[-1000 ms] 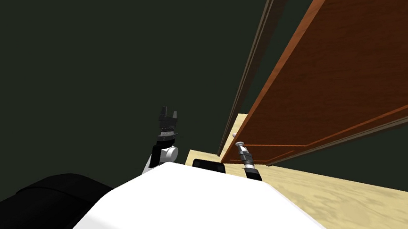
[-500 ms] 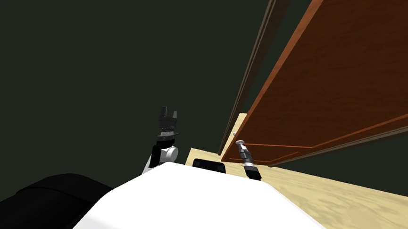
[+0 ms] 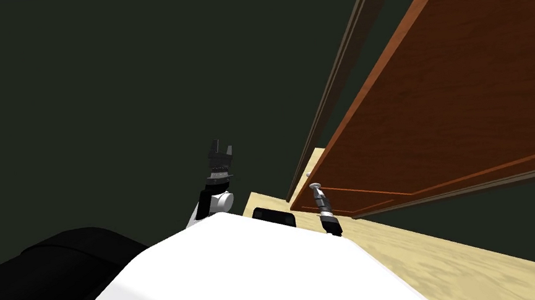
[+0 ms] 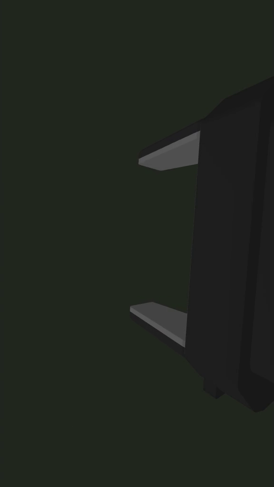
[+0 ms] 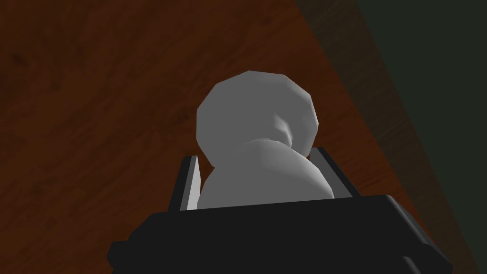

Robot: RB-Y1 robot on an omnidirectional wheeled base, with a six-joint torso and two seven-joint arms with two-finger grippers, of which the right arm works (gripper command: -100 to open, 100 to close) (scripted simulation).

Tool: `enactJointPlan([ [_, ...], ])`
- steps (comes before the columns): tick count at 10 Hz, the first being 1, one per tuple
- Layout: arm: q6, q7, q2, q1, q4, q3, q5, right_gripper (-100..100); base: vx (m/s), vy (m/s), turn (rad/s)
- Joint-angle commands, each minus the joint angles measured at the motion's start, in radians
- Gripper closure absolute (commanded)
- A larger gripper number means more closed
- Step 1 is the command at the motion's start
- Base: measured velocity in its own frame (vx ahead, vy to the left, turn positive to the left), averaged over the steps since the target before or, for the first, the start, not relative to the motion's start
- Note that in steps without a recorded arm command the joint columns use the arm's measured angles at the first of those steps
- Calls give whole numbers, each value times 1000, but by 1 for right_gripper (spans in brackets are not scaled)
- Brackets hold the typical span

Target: Pull the door open

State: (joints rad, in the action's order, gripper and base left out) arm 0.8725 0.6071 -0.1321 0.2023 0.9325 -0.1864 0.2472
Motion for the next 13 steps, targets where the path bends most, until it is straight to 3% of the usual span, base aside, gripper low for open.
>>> enactJointPlan([
  [1,1,-28,3,-4,3,11,-5,100,-42,-4,34],
  [13,0,-316,-28,-39,-33,64,-121,100,-57,-11,42],
])
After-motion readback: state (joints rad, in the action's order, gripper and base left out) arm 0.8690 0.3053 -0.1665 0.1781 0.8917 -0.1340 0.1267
